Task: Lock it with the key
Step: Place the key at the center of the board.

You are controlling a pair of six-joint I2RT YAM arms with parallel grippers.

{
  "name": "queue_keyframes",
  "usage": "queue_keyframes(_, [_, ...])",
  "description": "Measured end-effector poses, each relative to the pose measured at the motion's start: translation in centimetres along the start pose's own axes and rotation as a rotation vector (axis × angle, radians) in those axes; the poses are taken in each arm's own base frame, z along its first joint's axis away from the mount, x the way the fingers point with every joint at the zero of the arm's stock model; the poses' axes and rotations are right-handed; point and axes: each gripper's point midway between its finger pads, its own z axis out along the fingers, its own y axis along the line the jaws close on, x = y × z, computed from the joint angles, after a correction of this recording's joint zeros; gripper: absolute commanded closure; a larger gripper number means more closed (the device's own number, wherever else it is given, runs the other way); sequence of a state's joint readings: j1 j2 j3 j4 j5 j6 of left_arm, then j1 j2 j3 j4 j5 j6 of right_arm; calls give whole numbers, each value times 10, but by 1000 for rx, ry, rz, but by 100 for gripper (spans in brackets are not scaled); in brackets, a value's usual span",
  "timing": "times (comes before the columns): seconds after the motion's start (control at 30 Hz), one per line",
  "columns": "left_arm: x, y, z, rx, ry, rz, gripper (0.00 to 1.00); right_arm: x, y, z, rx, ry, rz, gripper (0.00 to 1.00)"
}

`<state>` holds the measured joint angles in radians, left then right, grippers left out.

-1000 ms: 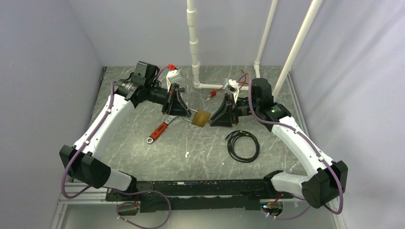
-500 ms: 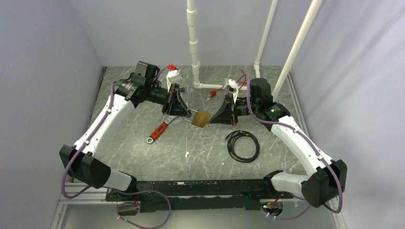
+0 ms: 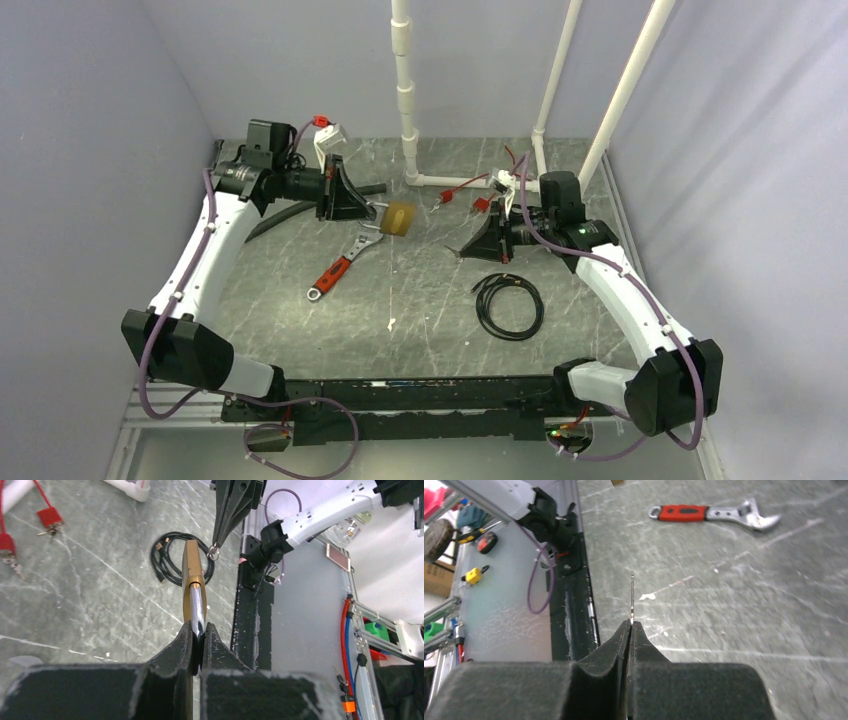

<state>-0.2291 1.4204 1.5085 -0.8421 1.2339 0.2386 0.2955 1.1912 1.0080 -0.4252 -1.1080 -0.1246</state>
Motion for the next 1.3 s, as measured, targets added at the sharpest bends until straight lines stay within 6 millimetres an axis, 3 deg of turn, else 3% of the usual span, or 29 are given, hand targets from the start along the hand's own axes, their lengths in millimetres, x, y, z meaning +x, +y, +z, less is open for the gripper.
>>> queue_keyframes(0.17, [-5, 18, -11, -61, -31, 5, 100, 17, -24, -10, 140, 28, 30, 100])
queue_keyframes(0.27, [3, 30, -9, -100, -26, -20, 100, 30, -39, -17, 269, 48, 33, 100])
queue_keyframes(0.4, [14, 44, -7, -140, -9, -78, 100, 42, -74, -32, 483, 77, 17, 100])
queue_keyframes(0.63, [16, 58, -1, -164, 1, -87, 100, 78, -133, -58, 768, 190, -10, 100])
queue_keyframes(0.83, [27, 57, 24, -133, 52, -87, 100, 112, -170, -75, 908, 300, -23, 100])
queue_keyframes(1.0, [45, 56, 43, -103, 88, -121, 100, 127, -198, -82, 985, 344, -28, 100])
queue_keyframes(1.23, [57, 63, 54, -103, 108, -152, 100, 149, -227, -88, 1048, 391, 6, 100])
queue_keyframes(1.27, [58, 64, 54, -106, 109, -152, 100, 151, -230, -88, 1054, 397, 9, 99])
queue_keyframes(1.3, [59, 65, 55, -106, 109, -151, 100, 154, -232, -90, 1062, 402, 12, 91])
